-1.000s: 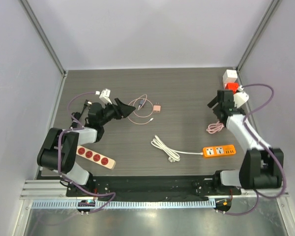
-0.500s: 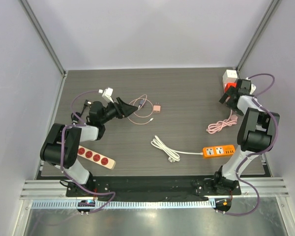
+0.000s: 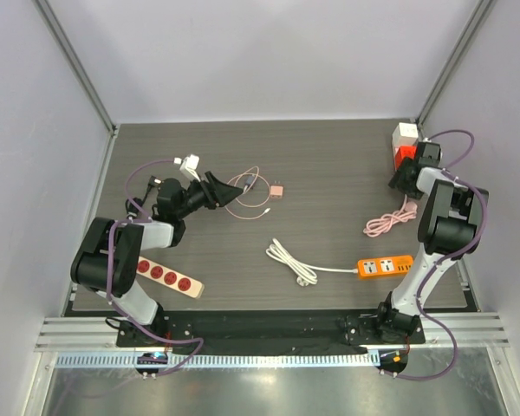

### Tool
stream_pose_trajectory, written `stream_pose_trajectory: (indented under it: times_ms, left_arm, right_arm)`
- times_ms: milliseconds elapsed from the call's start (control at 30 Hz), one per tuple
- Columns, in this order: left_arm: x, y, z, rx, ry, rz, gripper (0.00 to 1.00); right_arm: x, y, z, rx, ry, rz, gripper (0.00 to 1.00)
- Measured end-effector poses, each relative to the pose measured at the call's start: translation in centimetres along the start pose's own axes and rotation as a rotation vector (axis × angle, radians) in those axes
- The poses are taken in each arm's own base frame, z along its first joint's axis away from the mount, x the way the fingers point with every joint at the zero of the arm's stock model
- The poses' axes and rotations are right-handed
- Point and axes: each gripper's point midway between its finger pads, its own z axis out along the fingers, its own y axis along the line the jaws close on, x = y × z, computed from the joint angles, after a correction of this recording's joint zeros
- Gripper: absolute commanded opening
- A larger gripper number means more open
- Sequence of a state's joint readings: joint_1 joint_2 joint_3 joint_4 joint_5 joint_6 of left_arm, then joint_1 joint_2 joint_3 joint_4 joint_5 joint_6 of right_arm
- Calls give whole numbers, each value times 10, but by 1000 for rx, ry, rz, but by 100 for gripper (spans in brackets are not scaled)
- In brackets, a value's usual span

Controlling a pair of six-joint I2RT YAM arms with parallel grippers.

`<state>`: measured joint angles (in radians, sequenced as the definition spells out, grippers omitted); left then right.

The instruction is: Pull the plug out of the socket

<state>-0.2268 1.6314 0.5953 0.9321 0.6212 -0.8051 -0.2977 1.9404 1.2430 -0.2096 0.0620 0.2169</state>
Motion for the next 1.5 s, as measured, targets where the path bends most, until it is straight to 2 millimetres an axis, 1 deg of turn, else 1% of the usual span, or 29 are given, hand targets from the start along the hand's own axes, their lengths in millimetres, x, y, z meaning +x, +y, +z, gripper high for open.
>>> stream_pose_trajectory:
  times_ms: [100, 133, 200, 233, 333, 433, 500, 600, 733, 833, 1033, 1167, 1200, 1233, 1267, 1300, 1333, 1400, 1500]
  left_arm:
    - [0, 0, 0, 0, 0, 0, 63]
    - [0, 0, 0, 0, 0, 0, 63]
    - [0, 0, 0, 0, 0, 0, 63]
    - [0, 0, 0, 0, 0, 0, 63]
    - [-1, 0, 0, 0, -1, 1, 62]
    - [-2, 0, -1, 0, -4, 3, 61]
    - [-2, 0, -1, -1, -6, 3, 61]
    - [-3, 0, -1, -1, -6, 3, 61]
    - [-3, 0, -1, -1, -6, 4, 60]
    - [-2, 0, -1, -2, -6, 5, 60]
    - [-2, 1, -1, -2, -6, 4, 60]
    - [-2, 1, -1, -2, -5, 4, 60]
    - [-2, 1, -1, -3, -5, 5, 60]
    - [-2, 1, -1, -3, -4, 6, 61]
    - [-1, 0, 0, -2, -3, 10, 61]
    - [-1, 0, 0, -3, -4, 13, 62]
    - [1, 0, 1, -4, 0, 21, 63]
    - [5, -1, 3, -11, 4, 32, 63]
    - [13, -5, 7, -27, 18, 72, 64]
  right_arm:
    - [2, 0, 0, 1, 6, 11, 45]
    - [3, 1, 0, 2, 8, 15, 37]
    - [6, 8, -1, -2, 12, 18, 30]
    - [8, 14, -2, -8, 16, 21, 23]
    - [16, 38, -6, -34, 23, 21, 22]
    - [30, 72, -12, -72, 34, 13, 22]
    - [39, 95, -20, -105, 38, 11, 22]
    - [54, 121, -33, -147, 48, 7, 22]
    - [74, 143, -46, -186, 60, -14, 22]
    - [89, 150, -57, -206, 69, -38, 22]
    - [124, 151, -82, -241, 88, -92, 25]
    - [135, 148, -95, -255, 93, -110, 29]
    - [137, 146, -98, -257, 93, -112, 37]
    - [137, 145, -102, -257, 93, -111, 41]
    - [136, 144, -106, -257, 90, -115, 47]
    - [134, 144, -110, -259, 80, -116, 58]
    - [130, 144, -113, -263, 66, -114, 62]
    - [119, 146, -121, -269, 29, -112, 68]
    - [93, 151, -130, -291, -19, -79, 71]
